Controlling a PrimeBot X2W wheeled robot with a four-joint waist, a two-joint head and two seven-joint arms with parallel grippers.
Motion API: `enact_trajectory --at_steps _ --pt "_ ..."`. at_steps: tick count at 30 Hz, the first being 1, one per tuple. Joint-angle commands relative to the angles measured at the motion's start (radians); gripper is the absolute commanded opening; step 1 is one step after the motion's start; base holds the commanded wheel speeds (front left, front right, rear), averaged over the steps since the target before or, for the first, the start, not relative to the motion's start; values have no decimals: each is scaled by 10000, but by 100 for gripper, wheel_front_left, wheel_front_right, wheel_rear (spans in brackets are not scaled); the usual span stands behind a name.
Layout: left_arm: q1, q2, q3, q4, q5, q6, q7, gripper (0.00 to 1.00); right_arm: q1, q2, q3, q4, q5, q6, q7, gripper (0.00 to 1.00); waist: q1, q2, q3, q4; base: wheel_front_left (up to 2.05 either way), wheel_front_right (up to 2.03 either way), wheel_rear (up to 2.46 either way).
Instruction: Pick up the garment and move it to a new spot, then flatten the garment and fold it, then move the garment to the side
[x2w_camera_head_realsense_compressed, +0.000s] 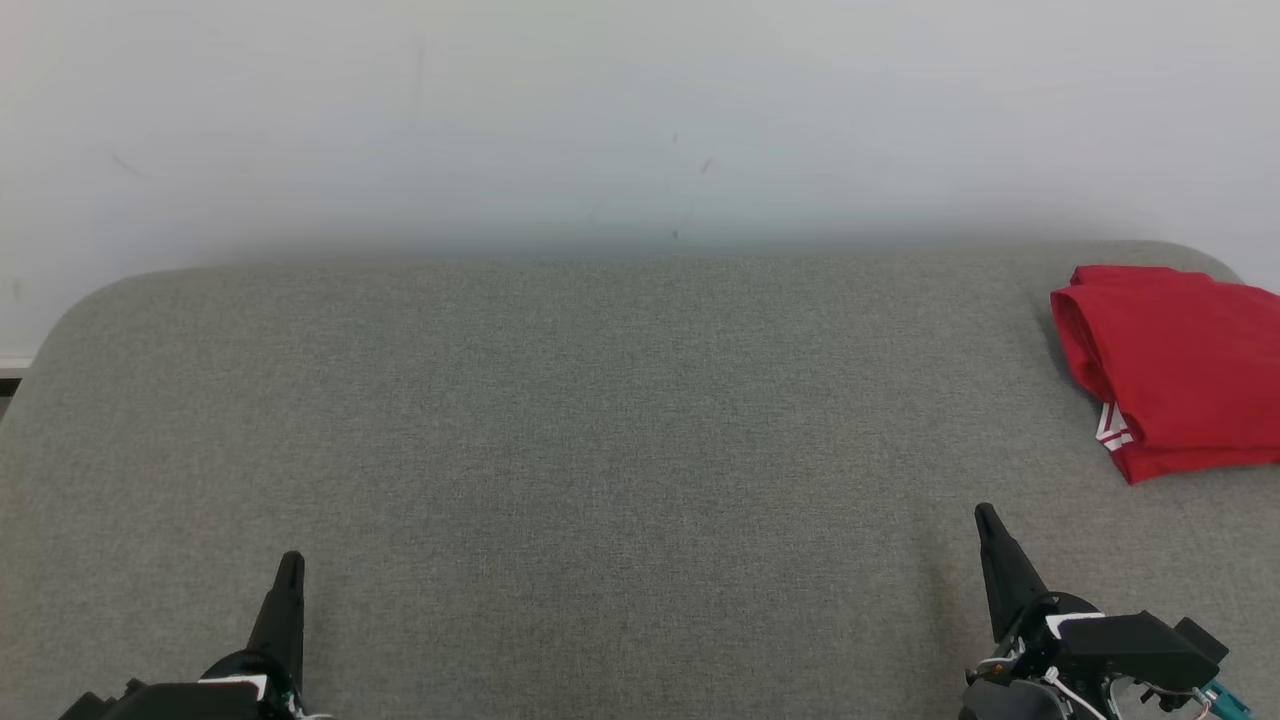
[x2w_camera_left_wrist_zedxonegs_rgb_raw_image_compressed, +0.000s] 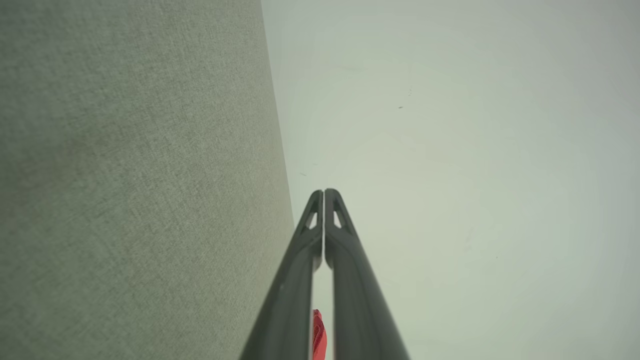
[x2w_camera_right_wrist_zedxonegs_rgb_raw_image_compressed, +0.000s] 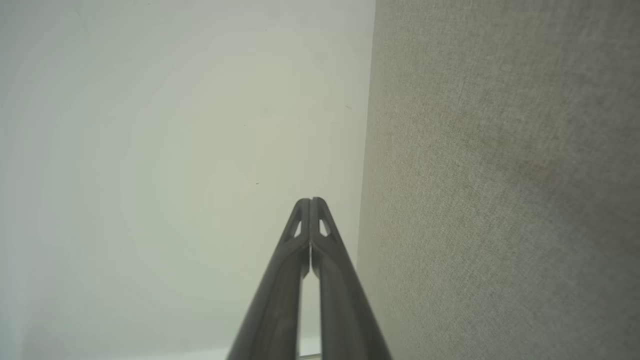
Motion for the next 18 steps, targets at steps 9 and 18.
enact_trajectory --at_steps 9,18 --pt "-108 -20 21 -31 -139 14 46 0 -63 55 -14 -43 139 -21 45 0 -1 0 3 7 0 0 0" --pt "-105 -20 20 -32 -140 14 45 0 -62 54 -13 -43 140 -21 45 0 -1 0 3 7 0 0 0"
